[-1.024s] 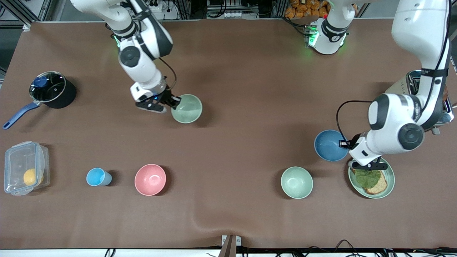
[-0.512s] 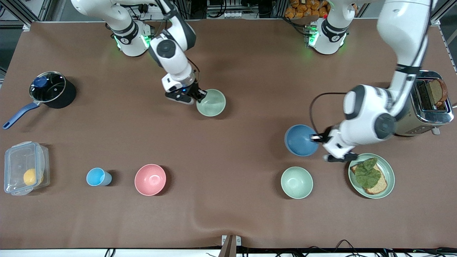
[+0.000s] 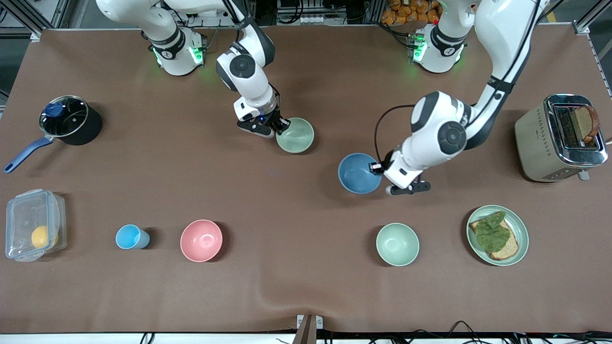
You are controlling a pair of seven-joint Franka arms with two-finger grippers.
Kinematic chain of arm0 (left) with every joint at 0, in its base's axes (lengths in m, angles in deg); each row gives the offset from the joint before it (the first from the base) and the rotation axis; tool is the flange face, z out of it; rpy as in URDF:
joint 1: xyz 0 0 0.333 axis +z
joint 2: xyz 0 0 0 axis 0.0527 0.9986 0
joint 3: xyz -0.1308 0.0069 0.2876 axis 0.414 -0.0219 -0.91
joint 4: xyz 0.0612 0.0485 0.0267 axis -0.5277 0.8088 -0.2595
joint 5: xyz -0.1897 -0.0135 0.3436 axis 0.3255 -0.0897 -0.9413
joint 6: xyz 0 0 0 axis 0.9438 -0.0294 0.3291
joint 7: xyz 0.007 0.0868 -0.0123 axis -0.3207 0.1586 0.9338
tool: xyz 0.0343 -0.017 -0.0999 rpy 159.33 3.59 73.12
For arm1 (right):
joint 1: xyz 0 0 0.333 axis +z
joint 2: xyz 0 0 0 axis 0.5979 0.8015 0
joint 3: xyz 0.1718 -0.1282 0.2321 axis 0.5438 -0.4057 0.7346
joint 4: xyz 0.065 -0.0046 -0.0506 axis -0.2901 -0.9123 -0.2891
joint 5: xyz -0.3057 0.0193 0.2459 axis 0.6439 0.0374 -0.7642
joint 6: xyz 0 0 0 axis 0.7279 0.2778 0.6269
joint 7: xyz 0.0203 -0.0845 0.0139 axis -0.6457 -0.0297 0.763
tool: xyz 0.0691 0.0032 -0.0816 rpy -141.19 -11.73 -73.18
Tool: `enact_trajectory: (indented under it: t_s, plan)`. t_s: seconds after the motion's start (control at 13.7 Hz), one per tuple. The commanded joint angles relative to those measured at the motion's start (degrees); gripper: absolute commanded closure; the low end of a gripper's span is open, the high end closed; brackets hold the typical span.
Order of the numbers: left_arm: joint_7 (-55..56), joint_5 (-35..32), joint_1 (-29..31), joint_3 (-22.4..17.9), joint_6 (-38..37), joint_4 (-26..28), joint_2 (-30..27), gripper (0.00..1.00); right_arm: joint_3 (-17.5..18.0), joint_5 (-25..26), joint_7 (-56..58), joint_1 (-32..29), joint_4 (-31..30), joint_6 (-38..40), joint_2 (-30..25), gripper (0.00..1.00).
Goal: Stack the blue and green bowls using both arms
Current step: 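Lift and carry both held bowls toward each other at mid-table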
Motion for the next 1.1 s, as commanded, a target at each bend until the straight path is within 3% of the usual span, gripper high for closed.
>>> enact_trajectory:
  t_s: [0.0,0.22,0.51,0.88,1.02]
  plan:
    - [2.06,1.27,0.86,2.57,0.68,2.32,-2.13,1.00,-0.79,-0.35,-1.77,0.44,1.15,-0.04,0.23,0.00]
    - [3.73,1.27,0.77,4.51,0.94,3.38,-2.13,1.00,-0.88,-0.70,-1.59,-1.66,2.72,3.63,-1.88,0.00]
    - [7.24,1.27,-1.86,5.48,1.03,4.35,-1.60,1.00,-0.70,-2.27,-3.34,-7.81,10.01,18.58,-3.73,0.00]
    - [14.53,1.18,-9.41,5.48,1.03,5.49,-1.16,1.00,-0.88,-30.18,-6.95,-11.25,9.24,18.77,-1.81,0.00]
    - [16.12,1.18,-11.09,5.48,1.03,4.97,-0.55,1.00,-0.88,-33.57,-6.69,-12.30,9.23,18.77,0.65,0.00]
